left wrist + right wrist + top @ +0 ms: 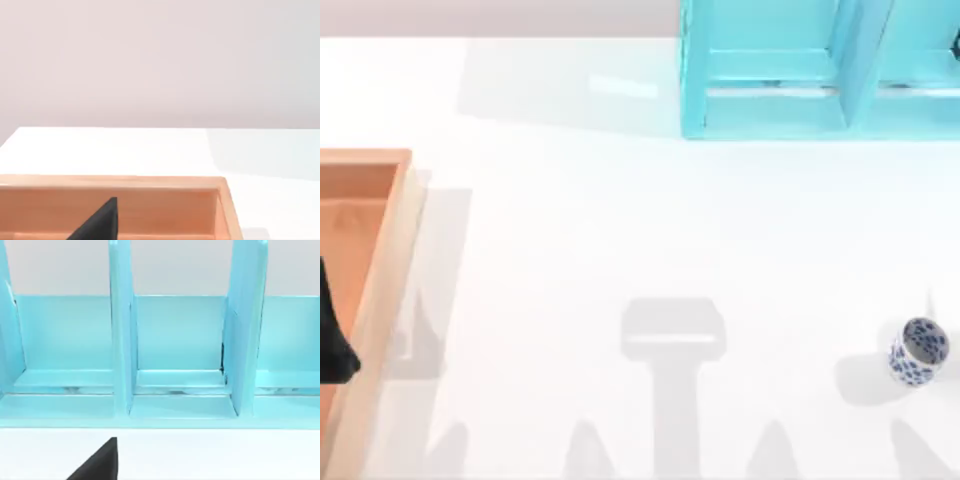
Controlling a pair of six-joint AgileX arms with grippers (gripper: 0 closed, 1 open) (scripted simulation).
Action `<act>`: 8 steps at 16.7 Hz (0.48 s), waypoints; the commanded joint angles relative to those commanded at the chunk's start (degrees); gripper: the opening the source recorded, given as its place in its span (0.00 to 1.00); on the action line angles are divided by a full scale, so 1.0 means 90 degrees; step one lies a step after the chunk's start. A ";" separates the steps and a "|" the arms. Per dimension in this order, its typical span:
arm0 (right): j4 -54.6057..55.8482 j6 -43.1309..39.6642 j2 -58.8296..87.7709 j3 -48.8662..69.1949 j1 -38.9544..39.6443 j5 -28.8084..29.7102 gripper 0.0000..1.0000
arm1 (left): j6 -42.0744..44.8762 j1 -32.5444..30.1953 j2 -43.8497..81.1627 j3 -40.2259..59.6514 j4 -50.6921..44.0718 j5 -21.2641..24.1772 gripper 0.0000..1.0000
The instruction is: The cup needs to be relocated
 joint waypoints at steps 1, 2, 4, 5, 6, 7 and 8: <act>0.0000 0.0000 0.0000 0.0000 0.0000 0.0000 1.00 | 0.0000 0.0000 0.0000 0.0000 0.0000 0.0000 1.00; -0.0005 0.0001 0.0005 0.0005 0.0001 0.0000 1.00 | 0.0000 0.0000 0.0000 0.0000 0.0000 0.0000 1.00; -0.0203 0.0043 0.0211 0.0210 0.0041 0.0003 1.00 | 0.0000 0.0000 0.0000 0.0000 0.0000 0.0000 1.00; -0.0396 0.0083 0.0415 0.0412 0.0081 0.0003 1.00 | 0.0000 0.0000 0.0000 0.0000 0.0000 0.0000 1.00; -0.0647 0.0134 0.0688 0.0677 0.0134 0.0002 1.00 | 0.0000 0.0000 0.0000 0.0000 0.0000 0.0000 1.00; -0.0947 0.0194 0.1028 0.0998 0.0196 0.0000 1.00 | 0.0000 0.0000 0.0000 0.0000 0.0000 0.0000 1.00; -0.1291 0.0263 0.1437 0.1363 0.0267 -0.0003 1.00 | 0.0000 0.0000 0.0000 0.0000 0.0000 0.0000 1.00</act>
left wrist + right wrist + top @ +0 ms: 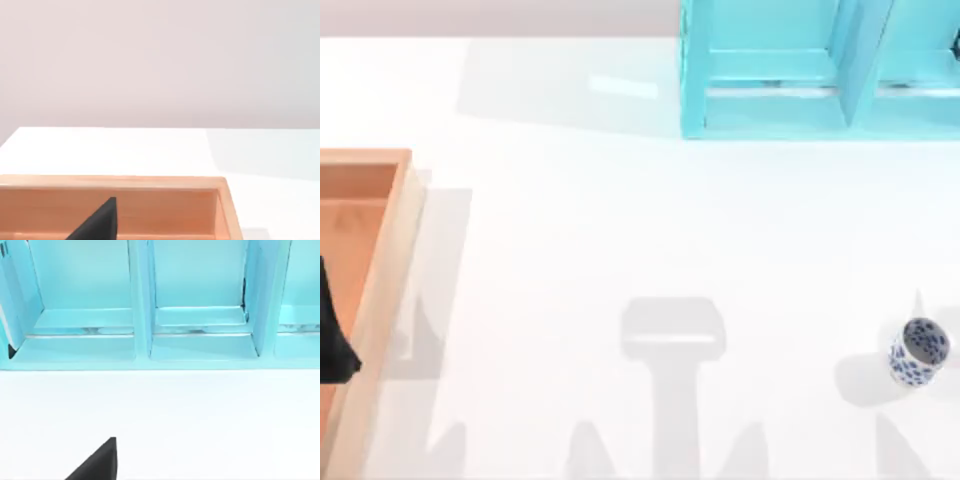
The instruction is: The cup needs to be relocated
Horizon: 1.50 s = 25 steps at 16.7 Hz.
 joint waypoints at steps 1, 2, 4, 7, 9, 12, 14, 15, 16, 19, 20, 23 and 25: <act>-0.0385 0.0076 0.0476 0.0400 0.0078 -0.0002 1.00 | 0.0000 0.0000 0.0000 0.0000 0.0000 0.0000 1.00; -0.0803 0.0157 0.1020 0.0828 0.0160 -0.0005 1.00 | 0.0000 0.0000 0.0000 0.0000 0.0000 0.0000 1.00; -0.1707 0.0334 0.2282 0.1722 0.0334 -0.0010 1.00 | 0.0000 0.0000 0.0000 0.0000 0.0000 0.0000 1.00; -0.3111 0.0612 0.4271 0.3040 0.0593 -0.0018 1.00 | 0.0000 0.0000 0.0000 0.0000 0.0000 0.0000 1.00; -0.3996 0.0790 0.5422 0.3866 0.0755 -0.0021 1.00 | 0.0000 0.0000 0.0000 0.0000 0.0000 0.0000 1.00; -0.5155 0.1023 0.6866 0.5014 0.0969 -0.0020 1.00 | 0.0000 0.0000 0.0000 0.0000 0.0000 0.0000 1.00; -0.5759 0.1146 0.7676 0.5665 0.1087 -0.0016 1.00 | 0.0000 0.0000 0.0000 0.0000 0.0000 0.0000 1.00; -0.5999 0.1197 0.7996 0.5933 0.1135 -0.0012 1.00 | 0.0000 0.0000 0.0000 0.0000 0.0000 0.0000 1.00; -0.6195 0.1240 0.8250 0.6160 0.1175 -0.0008 1.00 | 0.0000 0.0000 0.0000 0.0000 0.0000 0.0000 1.00; -0.6518 0.1311 0.8655 0.6547 0.1241 0.0001 1.00 | 0.0000 0.0000 0.0000 0.0000 0.0000 0.0000 1.00; -0.6530 0.1314 0.8673 0.6562 0.1244 0.0001 1.00 | 0.0000 0.0000 0.0000 0.0000 0.0000 0.0000 1.00; -0.6530 0.1314 0.8673 0.6562 0.1244 0.0001 1.00 | 0.0000 0.0000 0.0000 0.0000 0.0000 0.0000 1.00; -0.6497 0.1306 0.8657 0.6524 0.1214 0.0000 1.00 | 0.0000 0.0000 0.0000 0.0000 0.0000 0.0000 1.00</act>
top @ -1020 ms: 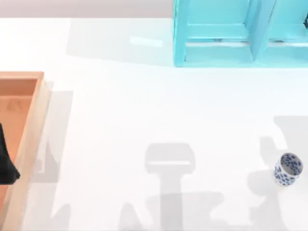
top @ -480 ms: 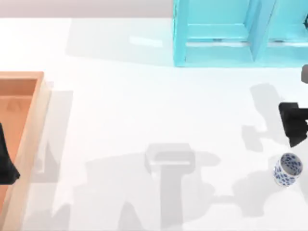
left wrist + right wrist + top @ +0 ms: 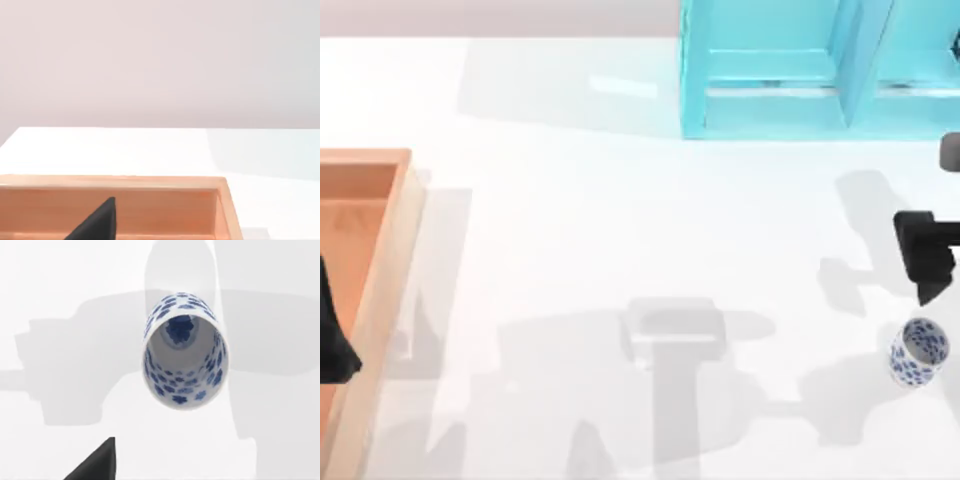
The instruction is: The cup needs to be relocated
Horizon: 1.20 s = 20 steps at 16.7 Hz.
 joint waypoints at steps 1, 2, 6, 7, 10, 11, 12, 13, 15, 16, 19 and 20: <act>0.0081 -0.0004 0.0026 -0.0075 0.0006 0.0001 1.00 | 0.0000 0.0000 0.0000 0.0000 0.0000 0.0000 1.00; 0.0229 -0.0005 0.0070 -0.0197 0.0012 0.0001 1.00 | 0.0000 0.0000 0.0000 0.0000 0.0000 0.0000 1.00; 0.1417 0.0017 0.0399 -0.0982 0.0032 0.0002 1.00 | 0.0000 0.0000 0.0000 0.0000 0.0000 0.0000 1.00; 0.1761 0.0024 0.0494 -0.1203 0.0037 0.0002 1.00 | 0.0000 0.0000 0.0000 0.0000 0.0000 0.0000 1.00; 0.2444 0.0042 0.0717 -0.1708 0.0052 0.0002 1.00 | 0.0000 0.0000 0.0000 0.0000 0.0000 0.0000 1.00; 0.2535 0.0045 0.0754 -0.1787 0.0055 0.0003 1.00 | 0.0000 0.0000 0.0000 0.0000 0.0000 0.0000 1.00; 0.2560 0.0046 0.0764 -0.1808 0.0056 0.0003 1.00 | 0.0000 0.0000 0.0000 0.0000 0.0000 0.0000 1.00; 0.2560 0.0046 0.0764 -0.1808 0.0056 0.0003 1.00 | 0.0000 0.0000 0.0000 0.0000 0.0000 0.0000 1.00; 0.2560 0.0046 0.0764 -0.1808 0.0056 0.0003 1.00 | 0.0000 0.0000 0.0000 0.0000 0.0000 0.0000 1.00; 0.2560 0.0046 0.0764 -0.1808 0.0056 0.0003 0.92 | 0.0000 0.0000 0.0000 0.0000 0.0000 0.0000 1.00; 0.2560 0.0046 0.0764 -0.1808 0.0056 0.0003 0.70 | 0.0000 0.0000 0.0000 0.0000 0.0000 0.0000 1.00; 0.2560 0.0046 0.0764 -0.1808 0.0056 0.0003 0.62 | 0.0000 0.0000 0.0000 0.0000 0.0000 0.0000 1.00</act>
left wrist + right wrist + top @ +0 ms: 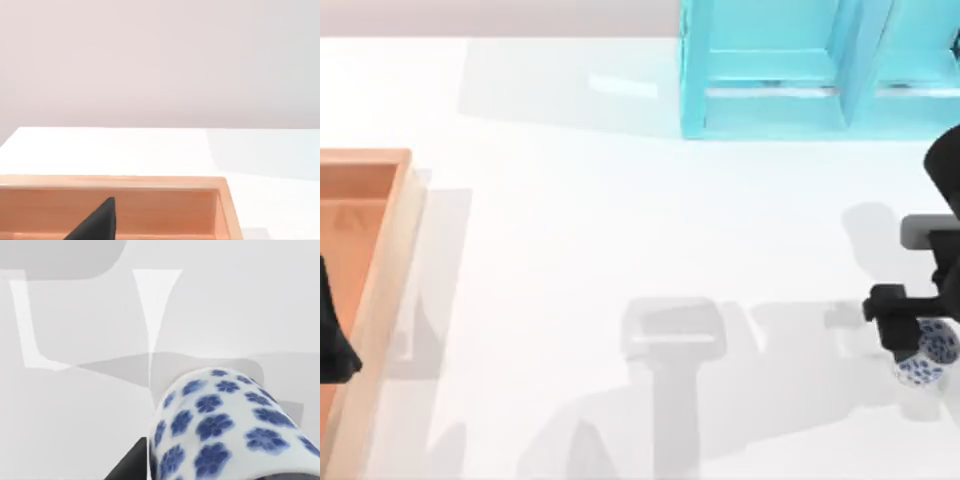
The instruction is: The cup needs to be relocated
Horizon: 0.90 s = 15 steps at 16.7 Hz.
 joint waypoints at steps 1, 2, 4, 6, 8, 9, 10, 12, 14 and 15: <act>0.0000 0.0000 0.0000 0.0000 0.0000 0.0000 0.55 | 0.0000 0.0000 0.0000 0.0000 0.0000 0.0000 1.00; 0.0000 0.0000 0.0000 0.0000 0.0000 0.0000 0.47 | 0.0000 0.0000 0.0000 0.0000 0.0000 0.0000 1.00; 0.0000 0.0000 0.0000 0.0000 0.0000 0.0000 0.32 | 0.0000 0.0000 0.0000 0.0000 0.0000 0.0000 1.00; 0.0000 0.0000 0.0000 0.0000 0.0000 0.0000 0.17 | 0.0000 0.0000 0.0000 0.0000 0.0000 0.0000 1.00; 0.0000 0.0000 0.0000 0.0000 0.0000 0.0000 0.02 | 0.0000 0.0000 0.0000 0.0000 0.0000 0.0000 1.00; 0.0000 0.0000 0.0000 0.0000 0.0000 0.0000 0.00 | 0.0000 0.0000 0.0000 0.0000 0.0000 0.0000 1.00; 0.0000 0.0000 0.0000 0.0000 0.0000 0.0000 0.00 | 0.0000 0.0000 0.0000 0.0000 0.0000 0.0000 1.00; 0.0000 0.0000 0.0000 0.0000 0.0000 0.0000 0.00 | 0.0000 0.0000 0.0000 0.0000 0.0000 0.0000 1.00; 0.0000 0.0000 0.0000 0.0000 0.0000 0.0000 0.00 | 0.0000 0.0000 0.0000 0.0000 0.0000 0.0000 1.00; 0.0000 0.0000 0.0000 0.0000 0.0000 0.0000 0.00 | 0.0000 0.0000 0.0000 0.0000 0.0000 0.0000 1.00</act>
